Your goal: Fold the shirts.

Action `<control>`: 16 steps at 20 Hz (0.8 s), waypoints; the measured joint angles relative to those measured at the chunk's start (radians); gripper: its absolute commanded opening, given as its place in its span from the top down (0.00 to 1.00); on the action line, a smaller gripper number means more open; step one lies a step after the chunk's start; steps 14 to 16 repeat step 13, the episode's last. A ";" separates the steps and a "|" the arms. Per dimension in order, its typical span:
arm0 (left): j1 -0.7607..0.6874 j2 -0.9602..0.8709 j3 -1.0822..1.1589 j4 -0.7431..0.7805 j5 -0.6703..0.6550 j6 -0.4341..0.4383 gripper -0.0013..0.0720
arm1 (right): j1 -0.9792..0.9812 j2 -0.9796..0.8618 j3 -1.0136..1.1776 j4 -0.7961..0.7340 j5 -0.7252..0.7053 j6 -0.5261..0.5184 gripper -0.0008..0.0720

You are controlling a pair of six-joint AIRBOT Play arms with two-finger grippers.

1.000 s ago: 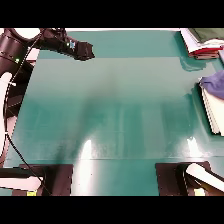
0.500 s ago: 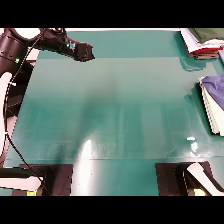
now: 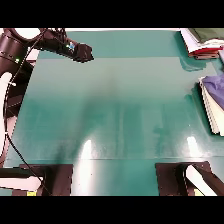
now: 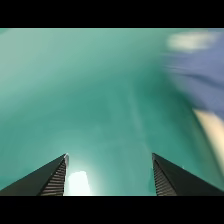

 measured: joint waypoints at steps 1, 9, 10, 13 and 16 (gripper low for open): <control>0.000 0.000 0.000 0.001 0.005 0.000 0.94 | 0.078 0.000 0.002 0.008 -0.018 0.000 0.54; 0.000 0.000 0.000 0.005 0.087 0.000 0.94 | 0.500 0.000 0.006 0.024 -0.095 -0.032 0.97; 0.000 0.000 0.000 0.005 0.101 0.000 0.94 | 0.520 0.000 0.006 0.025 -0.095 -0.035 0.97; 0.000 0.000 0.000 0.005 0.141 0.000 0.94 | 0.550 0.000 0.006 0.027 -0.100 -0.040 0.97; 0.000 0.000 0.000 0.005 0.141 0.000 0.94 | 0.550 0.000 0.006 0.027 -0.100 -0.040 0.97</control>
